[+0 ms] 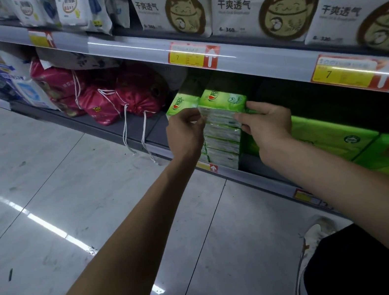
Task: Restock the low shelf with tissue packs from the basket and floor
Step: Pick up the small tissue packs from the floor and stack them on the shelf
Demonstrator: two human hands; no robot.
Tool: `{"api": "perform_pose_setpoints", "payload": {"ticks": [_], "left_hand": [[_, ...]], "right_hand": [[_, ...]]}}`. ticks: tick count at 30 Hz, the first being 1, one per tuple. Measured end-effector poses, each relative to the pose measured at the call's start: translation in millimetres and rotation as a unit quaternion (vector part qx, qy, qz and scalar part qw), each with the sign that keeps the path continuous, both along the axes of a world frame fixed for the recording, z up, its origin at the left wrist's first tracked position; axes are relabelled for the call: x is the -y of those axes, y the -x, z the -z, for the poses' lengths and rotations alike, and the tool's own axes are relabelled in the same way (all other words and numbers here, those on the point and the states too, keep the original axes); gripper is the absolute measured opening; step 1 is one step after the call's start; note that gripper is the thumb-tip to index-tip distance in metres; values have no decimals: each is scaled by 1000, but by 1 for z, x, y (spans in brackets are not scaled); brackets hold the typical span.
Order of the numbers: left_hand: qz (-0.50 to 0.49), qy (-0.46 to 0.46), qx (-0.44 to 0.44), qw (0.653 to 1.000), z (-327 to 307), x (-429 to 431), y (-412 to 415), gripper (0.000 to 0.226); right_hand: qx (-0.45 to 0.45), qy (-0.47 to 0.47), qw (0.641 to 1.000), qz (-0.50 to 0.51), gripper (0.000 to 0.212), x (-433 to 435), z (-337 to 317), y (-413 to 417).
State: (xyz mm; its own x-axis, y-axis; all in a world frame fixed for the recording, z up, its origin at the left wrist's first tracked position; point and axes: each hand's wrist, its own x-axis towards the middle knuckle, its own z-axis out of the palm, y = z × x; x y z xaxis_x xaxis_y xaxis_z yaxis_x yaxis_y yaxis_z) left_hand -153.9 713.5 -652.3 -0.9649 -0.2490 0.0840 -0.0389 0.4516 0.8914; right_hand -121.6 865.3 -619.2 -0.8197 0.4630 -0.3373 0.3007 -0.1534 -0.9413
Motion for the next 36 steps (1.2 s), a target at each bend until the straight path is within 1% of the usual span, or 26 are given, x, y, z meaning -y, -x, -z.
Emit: {"api": "perform_pose_setpoints", "payload": {"ticks": [5, 7, 9, 13, 18, 23, 25, 27, 29, 30, 31, 33, 34, 36], "left_hand": [[15, -9, 4, 1000, 1, 2, -1, 11], [23, -8, 1, 1000, -1, 0, -3, 19], [22, -6, -8, 1000, -4, -4, -9, 31], [24, -3, -22, 999, -1, -7, -21, 44], [39, 10, 3, 999, 1, -5, -29, 61], [86, 31, 51, 995, -10, 1, -34, 70], [109, 49, 79, 990, -17, 5, -36, 71], [131, 88, 102, 982, -26, 9, -41, 73], [152, 142, 109, 972, -35, 14, -50, 78], [163, 175, 107, 965, -41, 16, -55, 80], [173, 215, 101, 956, -48, 20, -61, 82], [192, 303, 81, 930, -63, 26, -75, 84], [198, 340, 69, 917, -70, 30, -81, 85], [204, 388, 58, 897, -84, 37, -95, 86]], "right_hand": [[3, 20, 1000, -15, 52, 0, 1, -3], [0, 7, 1000, -13, 51, -1, 3, -4], [-5, -24, 1000, -14, 51, 0, 5, -7], [-9, -58, 997, -41, 55, 1, 8, -11], [-10, -64, 995, -72, 59, -2, 10, -12], [1, -73, 992, -104, 68, -3, 5, -17], [10, -76, 990, -122, 67, -3, -1, -24], [20, -112, 984, -140, 62, -4, -8, -34], [16, -184, 968, -173, 58, -8, -16, -49], [5, -228, 954, -196, 57, -12, -20, -57], [-7, -276, 936, -220, 57, -16, -24, -66], [-23, -369, 890, -267, 65, -27, -33, -83], [-26, -404, 868, -287, 70, -33, -39, -90], [-28, -449, 836, -314, 76, -43, -55, -104]]}}
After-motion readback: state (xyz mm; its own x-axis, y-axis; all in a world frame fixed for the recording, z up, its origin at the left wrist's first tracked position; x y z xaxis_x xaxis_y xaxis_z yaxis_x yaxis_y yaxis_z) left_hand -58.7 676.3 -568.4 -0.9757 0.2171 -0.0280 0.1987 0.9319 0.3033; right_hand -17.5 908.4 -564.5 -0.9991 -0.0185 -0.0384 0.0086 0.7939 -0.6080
